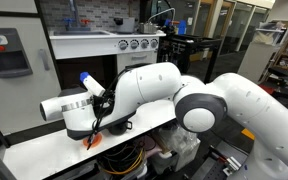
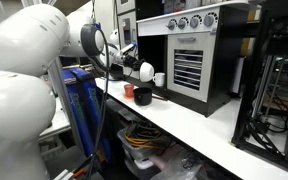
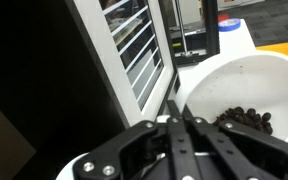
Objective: Pour the contents in the white bowl on the right into the black pot
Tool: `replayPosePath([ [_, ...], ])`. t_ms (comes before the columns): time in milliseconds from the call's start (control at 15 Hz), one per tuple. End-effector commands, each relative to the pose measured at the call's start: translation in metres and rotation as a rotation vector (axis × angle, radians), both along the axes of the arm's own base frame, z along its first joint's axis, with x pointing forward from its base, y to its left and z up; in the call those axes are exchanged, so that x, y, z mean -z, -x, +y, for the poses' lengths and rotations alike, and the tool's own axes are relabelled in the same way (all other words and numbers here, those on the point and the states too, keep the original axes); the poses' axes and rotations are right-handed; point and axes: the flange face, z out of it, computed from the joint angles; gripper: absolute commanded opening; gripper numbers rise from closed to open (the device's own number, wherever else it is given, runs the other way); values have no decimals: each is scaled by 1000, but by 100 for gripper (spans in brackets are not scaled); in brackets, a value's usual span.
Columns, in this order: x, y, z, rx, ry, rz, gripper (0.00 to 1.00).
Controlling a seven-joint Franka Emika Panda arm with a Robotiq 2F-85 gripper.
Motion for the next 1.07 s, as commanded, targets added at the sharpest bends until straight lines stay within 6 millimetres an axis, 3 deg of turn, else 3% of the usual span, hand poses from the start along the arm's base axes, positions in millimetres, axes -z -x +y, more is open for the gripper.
replayPosePath([
  [0,4,-1,5,-6,38,21,1],
  [1000,9,8,17,-11,142,89,1],
])
